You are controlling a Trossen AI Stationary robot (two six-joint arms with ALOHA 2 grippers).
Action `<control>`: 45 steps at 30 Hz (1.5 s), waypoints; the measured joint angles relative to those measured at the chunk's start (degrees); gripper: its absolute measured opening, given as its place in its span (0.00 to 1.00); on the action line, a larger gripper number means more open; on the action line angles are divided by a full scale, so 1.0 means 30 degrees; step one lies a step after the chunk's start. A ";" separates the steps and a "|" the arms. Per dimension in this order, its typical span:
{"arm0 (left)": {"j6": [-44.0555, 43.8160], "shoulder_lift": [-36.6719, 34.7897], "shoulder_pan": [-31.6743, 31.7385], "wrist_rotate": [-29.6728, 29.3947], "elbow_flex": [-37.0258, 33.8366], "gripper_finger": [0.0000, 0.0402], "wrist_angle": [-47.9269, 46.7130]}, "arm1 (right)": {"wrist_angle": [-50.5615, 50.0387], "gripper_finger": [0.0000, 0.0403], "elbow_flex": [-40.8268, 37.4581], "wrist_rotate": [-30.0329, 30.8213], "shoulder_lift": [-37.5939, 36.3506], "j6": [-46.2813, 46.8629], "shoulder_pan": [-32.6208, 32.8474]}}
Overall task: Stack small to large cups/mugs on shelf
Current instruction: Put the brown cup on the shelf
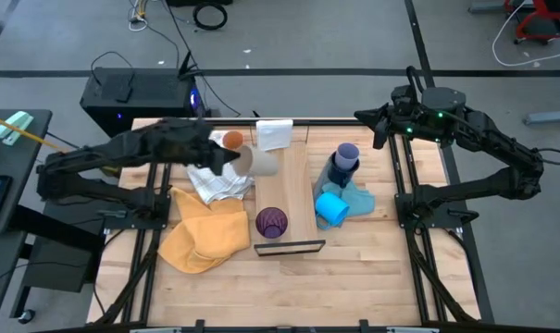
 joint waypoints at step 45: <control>0.1470 1.2928 -0.0069 0.0503 0.7718 0.02 -0.9177 | 0.0051 0.04 0.0000 -0.0364 -0.0007 0.0012 0.0204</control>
